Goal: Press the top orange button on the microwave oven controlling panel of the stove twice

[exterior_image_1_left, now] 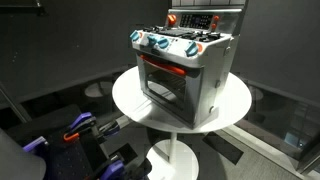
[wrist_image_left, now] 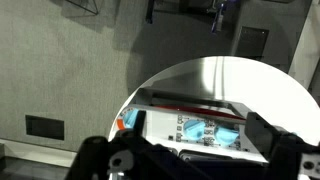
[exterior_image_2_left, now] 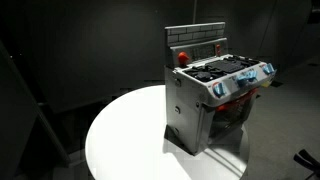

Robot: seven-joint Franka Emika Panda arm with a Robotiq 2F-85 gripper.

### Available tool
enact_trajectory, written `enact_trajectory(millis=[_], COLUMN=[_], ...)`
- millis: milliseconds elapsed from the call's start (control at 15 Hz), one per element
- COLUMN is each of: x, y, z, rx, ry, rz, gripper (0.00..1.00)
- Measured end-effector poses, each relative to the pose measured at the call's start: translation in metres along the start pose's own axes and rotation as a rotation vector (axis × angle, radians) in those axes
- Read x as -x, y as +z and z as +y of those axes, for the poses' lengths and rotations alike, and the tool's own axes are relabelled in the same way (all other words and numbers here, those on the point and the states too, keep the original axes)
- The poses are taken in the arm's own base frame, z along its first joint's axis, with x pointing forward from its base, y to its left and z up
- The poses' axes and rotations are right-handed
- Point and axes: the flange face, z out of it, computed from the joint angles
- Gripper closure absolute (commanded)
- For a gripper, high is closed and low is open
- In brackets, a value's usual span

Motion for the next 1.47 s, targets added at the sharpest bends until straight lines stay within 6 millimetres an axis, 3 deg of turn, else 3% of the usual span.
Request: enact_trajectory(millis=[533, 800, 1000, 1467], x=[-0.001, -0.016, -0.041, -0.123], y=[0.001, 0.009, 0.018, 0.04], z=[0.0, 0.008, 0.012, 0.017], rx=[0.0, -0.005, -0.011, -0.018], ry=[0.004, 0.033, 0.058, 0.135], rz=[-0.002, 0.025, 0.076, 0.223], gripper=[0.0, 0.0, 0.0, 0.0])
